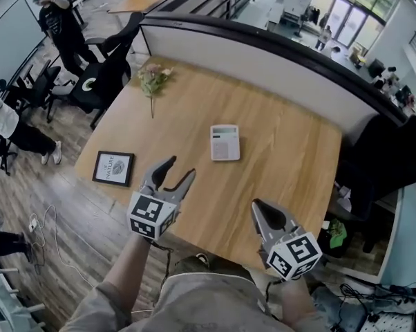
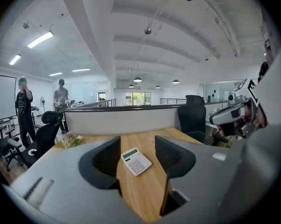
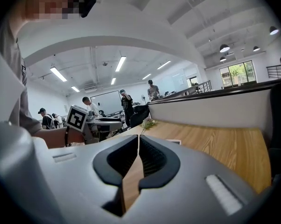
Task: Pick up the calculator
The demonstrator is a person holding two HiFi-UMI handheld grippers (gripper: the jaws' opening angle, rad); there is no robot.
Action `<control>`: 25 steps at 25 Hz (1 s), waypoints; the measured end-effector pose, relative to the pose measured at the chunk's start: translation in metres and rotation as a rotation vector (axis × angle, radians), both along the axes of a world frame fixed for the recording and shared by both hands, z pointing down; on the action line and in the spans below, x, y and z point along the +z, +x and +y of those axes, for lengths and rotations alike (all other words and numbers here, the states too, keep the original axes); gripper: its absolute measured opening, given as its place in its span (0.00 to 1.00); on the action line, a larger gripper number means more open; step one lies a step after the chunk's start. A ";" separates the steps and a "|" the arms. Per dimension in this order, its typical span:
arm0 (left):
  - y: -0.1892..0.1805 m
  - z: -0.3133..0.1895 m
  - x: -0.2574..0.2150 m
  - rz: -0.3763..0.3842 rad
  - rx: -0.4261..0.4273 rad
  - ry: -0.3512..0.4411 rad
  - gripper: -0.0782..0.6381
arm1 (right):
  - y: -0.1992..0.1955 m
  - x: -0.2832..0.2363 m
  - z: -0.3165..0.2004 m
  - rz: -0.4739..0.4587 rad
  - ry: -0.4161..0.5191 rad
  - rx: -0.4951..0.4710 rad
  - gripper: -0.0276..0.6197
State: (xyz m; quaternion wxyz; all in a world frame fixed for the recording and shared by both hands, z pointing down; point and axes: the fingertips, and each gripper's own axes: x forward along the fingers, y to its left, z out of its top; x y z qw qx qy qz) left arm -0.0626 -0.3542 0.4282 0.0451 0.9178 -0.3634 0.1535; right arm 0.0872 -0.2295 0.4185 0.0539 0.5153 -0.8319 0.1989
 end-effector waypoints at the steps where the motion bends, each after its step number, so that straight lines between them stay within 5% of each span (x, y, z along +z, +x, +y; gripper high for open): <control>1: 0.004 -0.009 0.007 -0.003 -0.001 -0.010 0.43 | 0.003 0.006 -0.006 -0.002 -0.006 -0.004 0.07; 7: 0.018 -0.058 0.056 -0.045 -0.013 -0.101 0.43 | 0.013 0.037 -0.035 -0.007 -0.048 -0.024 0.07; 15: 0.042 -0.114 0.101 0.024 0.005 -0.212 0.43 | 0.023 0.072 -0.071 -0.039 -0.103 0.001 0.07; 25: 0.073 -0.176 0.188 -0.058 0.079 -0.300 0.43 | 0.020 0.113 -0.117 -0.097 -0.141 0.044 0.07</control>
